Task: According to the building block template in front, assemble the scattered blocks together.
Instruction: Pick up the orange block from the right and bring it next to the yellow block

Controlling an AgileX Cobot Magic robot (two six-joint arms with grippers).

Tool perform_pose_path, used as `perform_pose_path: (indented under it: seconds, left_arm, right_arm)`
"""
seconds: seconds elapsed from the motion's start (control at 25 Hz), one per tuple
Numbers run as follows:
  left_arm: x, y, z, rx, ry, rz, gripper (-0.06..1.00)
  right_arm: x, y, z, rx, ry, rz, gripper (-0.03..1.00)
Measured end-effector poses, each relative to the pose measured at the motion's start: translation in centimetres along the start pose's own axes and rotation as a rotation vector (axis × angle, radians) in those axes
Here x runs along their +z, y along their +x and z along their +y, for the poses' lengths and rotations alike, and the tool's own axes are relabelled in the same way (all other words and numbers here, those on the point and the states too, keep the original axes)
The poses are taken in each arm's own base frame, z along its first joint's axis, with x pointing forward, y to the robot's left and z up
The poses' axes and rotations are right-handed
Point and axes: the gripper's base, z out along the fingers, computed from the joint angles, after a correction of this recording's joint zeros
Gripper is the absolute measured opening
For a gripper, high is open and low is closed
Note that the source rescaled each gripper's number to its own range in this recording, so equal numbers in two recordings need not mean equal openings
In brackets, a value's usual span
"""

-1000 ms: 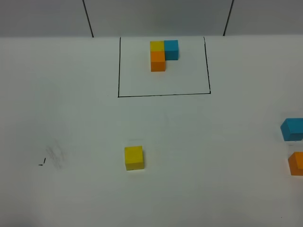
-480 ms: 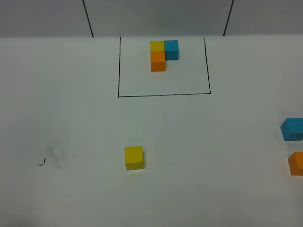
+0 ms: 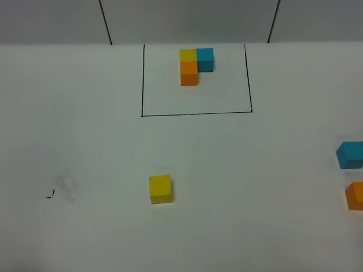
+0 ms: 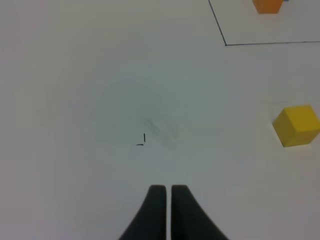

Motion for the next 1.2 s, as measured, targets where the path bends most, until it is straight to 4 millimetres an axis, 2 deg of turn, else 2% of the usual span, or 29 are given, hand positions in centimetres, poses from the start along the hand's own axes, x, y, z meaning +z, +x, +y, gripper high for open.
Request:
perform_pose_path:
  seconds: [1.2]
  left_arm:
    - [0.0, 0.0, 0.0, 0.0, 0.0, 0.0, 0.0]
  right_arm:
    - [0.0, 0.0, 0.0, 0.0, 0.0, 0.0, 0.0]
